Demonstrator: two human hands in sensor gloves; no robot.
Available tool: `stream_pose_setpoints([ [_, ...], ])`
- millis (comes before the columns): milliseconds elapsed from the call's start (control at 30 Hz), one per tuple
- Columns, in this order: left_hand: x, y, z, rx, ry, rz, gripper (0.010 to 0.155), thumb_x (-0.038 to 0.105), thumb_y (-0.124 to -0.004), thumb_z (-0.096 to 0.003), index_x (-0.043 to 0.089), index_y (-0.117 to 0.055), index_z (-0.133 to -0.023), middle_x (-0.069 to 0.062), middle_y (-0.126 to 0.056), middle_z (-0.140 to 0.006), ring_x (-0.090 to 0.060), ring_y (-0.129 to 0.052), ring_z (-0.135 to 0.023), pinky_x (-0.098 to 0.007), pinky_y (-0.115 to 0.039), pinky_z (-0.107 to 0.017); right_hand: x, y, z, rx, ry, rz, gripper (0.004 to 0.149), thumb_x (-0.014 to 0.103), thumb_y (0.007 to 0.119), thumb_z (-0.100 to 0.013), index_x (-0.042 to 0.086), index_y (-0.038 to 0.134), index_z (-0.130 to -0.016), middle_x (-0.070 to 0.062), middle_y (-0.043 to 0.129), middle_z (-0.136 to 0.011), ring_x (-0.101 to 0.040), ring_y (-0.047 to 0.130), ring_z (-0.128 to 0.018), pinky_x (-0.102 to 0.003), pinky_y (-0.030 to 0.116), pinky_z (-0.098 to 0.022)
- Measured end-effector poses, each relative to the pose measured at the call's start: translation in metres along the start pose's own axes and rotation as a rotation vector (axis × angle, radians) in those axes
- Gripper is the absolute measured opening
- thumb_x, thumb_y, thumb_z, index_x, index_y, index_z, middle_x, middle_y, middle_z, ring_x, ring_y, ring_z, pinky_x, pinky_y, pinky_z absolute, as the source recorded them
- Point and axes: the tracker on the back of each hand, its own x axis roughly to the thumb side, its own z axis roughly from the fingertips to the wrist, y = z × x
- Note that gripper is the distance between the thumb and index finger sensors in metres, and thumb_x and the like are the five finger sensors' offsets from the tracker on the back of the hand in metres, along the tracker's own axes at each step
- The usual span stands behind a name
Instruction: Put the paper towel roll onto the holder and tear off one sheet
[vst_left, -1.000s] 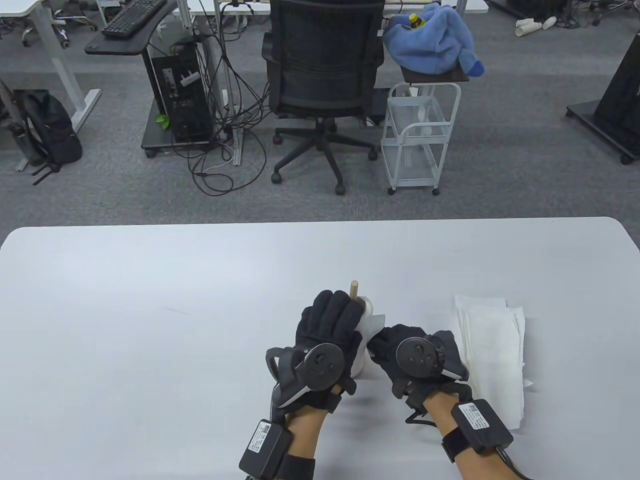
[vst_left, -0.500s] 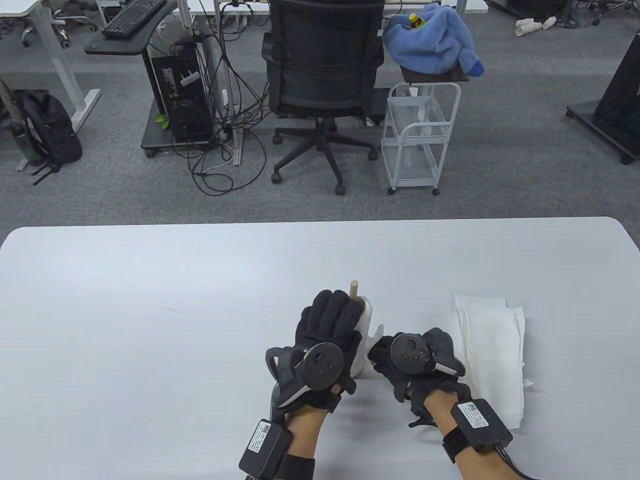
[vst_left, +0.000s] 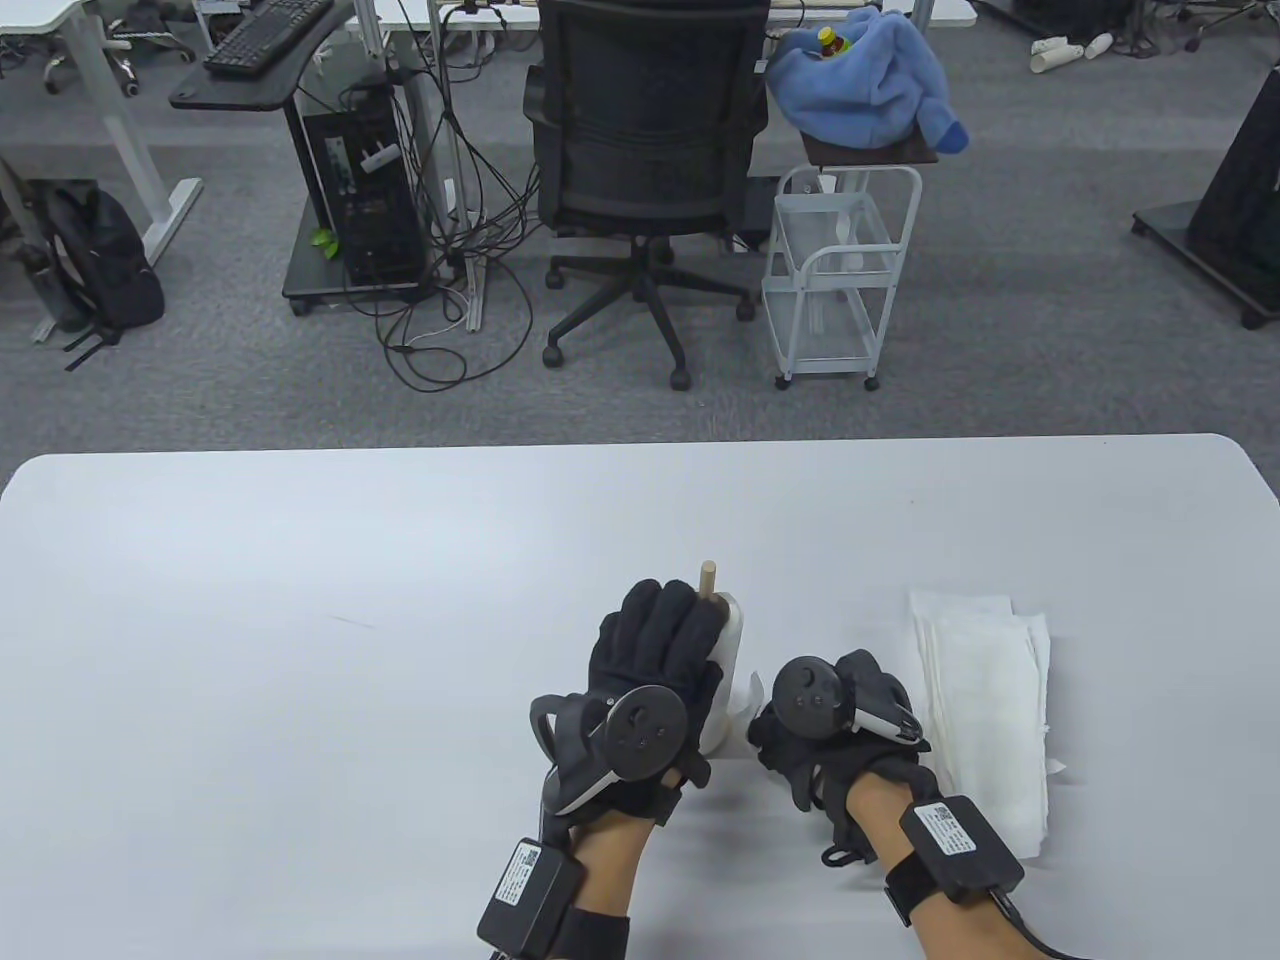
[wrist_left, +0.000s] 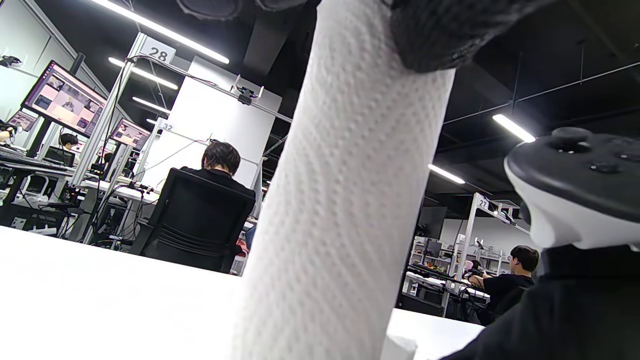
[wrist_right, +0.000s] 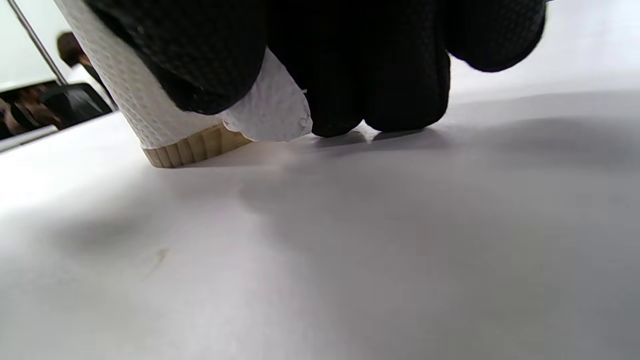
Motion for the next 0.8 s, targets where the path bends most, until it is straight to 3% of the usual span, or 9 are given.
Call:
stream_pose_setpoints([
  [200,0.0,0.0,0.0,0.004,0.004,-0.008,0.068,0.041,-0.071,-0.0521,0.048,-0.026,-0.102,0.016,-0.018,-0.112,-0.03,-0.031,-0.112,-0.056,-0.042,-0.081,0.006,0.0,0.0,0.108,0.086,0.107,0.039,0.032,0.083,-0.042,0.023,0.088,-0.079,-0.01,0.073,-0.099,-0.039,0.079,-0.082,-0.057,0.06,-0.064],
  [500,0.002,0.0,0.0,0.007,0.002,-0.024,0.067,0.041,-0.071,-0.0519,0.047,-0.027,-0.102,0.016,-0.018,-0.112,-0.03,-0.032,-0.112,-0.057,-0.041,-0.081,0.007,-0.001,0.004,0.181,0.155,0.092,0.039,0.031,0.083,-0.041,0.024,0.089,-0.078,-0.01,0.067,-0.103,-0.041,0.073,-0.087,-0.058,0.056,-0.066],
  [800,0.006,0.0,-0.001,0.016,0.01,-0.062,0.067,0.041,-0.072,-0.0516,0.045,-0.028,-0.103,0.015,-0.019,-0.111,-0.03,-0.032,-0.111,-0.058,-0.04,-0.08,0.004,-0.001,0.013,0.334,0.273,0.094,0.038,0.031,0.085,-0.039,0.022,0.093,-0.075,-0.009,0.054,-0.109,-0.042,0.059,-0.098,-0.058,0.051,-0.07],
])
